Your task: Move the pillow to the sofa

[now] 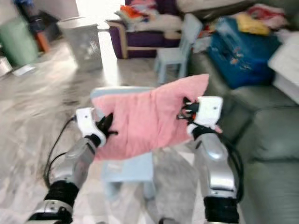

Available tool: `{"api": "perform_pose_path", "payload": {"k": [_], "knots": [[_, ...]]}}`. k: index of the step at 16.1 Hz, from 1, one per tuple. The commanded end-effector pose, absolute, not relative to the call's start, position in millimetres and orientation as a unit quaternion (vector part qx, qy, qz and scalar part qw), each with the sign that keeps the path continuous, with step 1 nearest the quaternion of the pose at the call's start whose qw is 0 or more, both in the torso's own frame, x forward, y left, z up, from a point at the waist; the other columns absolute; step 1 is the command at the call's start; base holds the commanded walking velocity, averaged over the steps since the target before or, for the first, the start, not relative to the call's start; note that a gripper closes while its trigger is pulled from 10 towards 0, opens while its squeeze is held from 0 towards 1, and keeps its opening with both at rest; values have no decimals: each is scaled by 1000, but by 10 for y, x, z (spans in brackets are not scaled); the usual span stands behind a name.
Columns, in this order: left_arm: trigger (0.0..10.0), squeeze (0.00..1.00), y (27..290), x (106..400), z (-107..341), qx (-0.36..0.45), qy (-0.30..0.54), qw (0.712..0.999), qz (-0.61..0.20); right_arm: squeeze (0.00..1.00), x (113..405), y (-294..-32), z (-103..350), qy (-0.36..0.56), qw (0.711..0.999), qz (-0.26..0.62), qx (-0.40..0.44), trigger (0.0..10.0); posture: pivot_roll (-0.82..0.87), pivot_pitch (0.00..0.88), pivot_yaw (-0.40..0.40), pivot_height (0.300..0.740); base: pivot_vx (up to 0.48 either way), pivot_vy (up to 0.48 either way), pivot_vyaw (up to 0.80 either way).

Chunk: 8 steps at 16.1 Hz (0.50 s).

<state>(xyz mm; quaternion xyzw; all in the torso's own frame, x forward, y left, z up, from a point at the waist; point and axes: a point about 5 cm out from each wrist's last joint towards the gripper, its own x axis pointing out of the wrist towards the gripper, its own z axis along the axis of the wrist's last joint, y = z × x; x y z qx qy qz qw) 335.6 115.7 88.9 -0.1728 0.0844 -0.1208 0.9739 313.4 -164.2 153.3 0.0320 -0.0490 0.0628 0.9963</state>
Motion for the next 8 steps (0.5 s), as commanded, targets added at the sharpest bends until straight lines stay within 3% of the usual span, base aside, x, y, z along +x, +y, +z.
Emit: {"api": "perform_pose_path", "payload": {"k": [1, 2, 7, 8], "knots": [[10000, 0, 1115, 3378, 947, -173, 76, 974, -127, 0, 3148, -1624, 1628, -68, 995, 68, 32, 10000, -241, 0, 39, 740, -311, 0, 0], [10000, 0, 1116, 3375, 948, -173, 75, 974, -127, 0, 3146, -1624, 1627, -68, 995, 68, 32, 10000, -240, 0, 38, 740, -315, 0, 0], [10000, 0, 1154, 3424, 1002, -163, 67, 977, -117, 0, 3143, -1634, 1624, -65, 995, 66, 32, 10000, -247, 0, 39, 740, 0, 0, 0], [10000, 0, 1187, 3460, 1037, -157, 64, 979, -114, 0, 3145, -1639, 1618, -62, 995, 65, 31, 10000, -249, 0, 39, 740, 0, 0, -800]]}}
